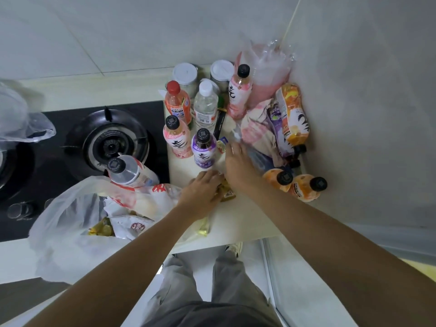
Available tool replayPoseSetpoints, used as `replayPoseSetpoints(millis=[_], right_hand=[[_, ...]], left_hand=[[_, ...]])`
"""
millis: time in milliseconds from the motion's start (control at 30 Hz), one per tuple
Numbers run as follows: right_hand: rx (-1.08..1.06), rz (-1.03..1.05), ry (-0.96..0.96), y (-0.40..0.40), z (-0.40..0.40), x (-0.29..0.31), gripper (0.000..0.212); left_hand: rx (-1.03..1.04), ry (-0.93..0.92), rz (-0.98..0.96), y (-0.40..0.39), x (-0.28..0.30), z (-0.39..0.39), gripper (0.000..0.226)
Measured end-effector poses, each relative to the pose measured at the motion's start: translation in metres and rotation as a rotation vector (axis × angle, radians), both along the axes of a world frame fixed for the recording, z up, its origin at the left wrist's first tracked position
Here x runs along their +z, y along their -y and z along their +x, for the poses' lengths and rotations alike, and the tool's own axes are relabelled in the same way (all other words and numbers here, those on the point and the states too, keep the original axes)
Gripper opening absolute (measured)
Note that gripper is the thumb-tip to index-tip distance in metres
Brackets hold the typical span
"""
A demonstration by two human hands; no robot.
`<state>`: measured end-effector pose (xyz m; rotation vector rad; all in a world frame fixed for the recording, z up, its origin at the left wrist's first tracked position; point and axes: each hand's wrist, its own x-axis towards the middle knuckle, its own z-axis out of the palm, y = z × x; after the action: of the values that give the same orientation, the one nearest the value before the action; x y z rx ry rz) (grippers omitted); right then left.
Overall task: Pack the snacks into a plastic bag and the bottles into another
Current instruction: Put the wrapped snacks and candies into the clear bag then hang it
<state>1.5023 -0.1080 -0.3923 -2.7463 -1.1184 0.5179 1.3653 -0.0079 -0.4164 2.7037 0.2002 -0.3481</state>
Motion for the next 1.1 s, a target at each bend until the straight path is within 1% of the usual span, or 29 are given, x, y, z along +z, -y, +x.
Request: replayPoseSetpoints(millis=[67, 167, 200, 333, 467, 533, 633, 700, 833, 933, 1100], right_hand=[[0.034, -0.086, 0.044, -0.014, 0.014, -0.004, 0.086], [0.05, -0.155, 0.06, -0.03, 0.03, -0.012, 0.113], [0.062, -0.176, 0.063, -0.034, 0.034, -0.012, 0.114], [0.092, -0.119, 0.087, -0.044, 0.048, -0.01, 0.093], [0.123, -0.149, 0.118, -0.046, 0.053, -0.015, 0.089], [0.155, -0.169, 0.151, -0.044, 0.05, -0.017, 0.078], [0.197, -0.143, 0.216, -0.037, 0.039, -0.021, 0.056], [0.191, -0.195, 0.185, -0.032, 0.031, -0.025, 0.054], [0.084, -0.21, 0.131, -0.022, 0.021, -0.028, 0.04], [0.045, -0.201, 0.082, -0.019, 0.02, -0.027, 0.042], [-0.001, -0.177, 0.025, -0.016, 0.012, -0.024, 0.034]], left_hand=[[-0.021, -0.018, 0.004, 0.0, -0.004, 0.001, 0.051], [-0.038, -0.047, 0.023, -0.002, -0.011, -0.002, 0.055], [-0.041, -0.052, 0.029, -0.002, -0.013, -0.003, 0.055], [-0.057, -0.045, 0.03, -0.003, -0.014, -0.007, 0.051], [-0.08, -0.052, 0.041, -0.002, -0.011, -0.007, 0.051], [-0.085, -0.066, 0.046, -0.002, -0.01, -0.007, 0.052], [-0.055, -0.092, 0.048, -0.003, -0.007, -0.008, 0.054], [-0.042, -0.104, 0.053, -0.004, -0.004, -0.01, 0.056], [-0.042, -0.113, 0.103, -0.002, 0.0, -0.012, 0.06], [-0.049, -0.124, 0.154, 0.0, 0.002, -0.013, 0.06], [-0.039, -0.137, 0.189, -0.001, 0.002, -0.009, 0.059]])
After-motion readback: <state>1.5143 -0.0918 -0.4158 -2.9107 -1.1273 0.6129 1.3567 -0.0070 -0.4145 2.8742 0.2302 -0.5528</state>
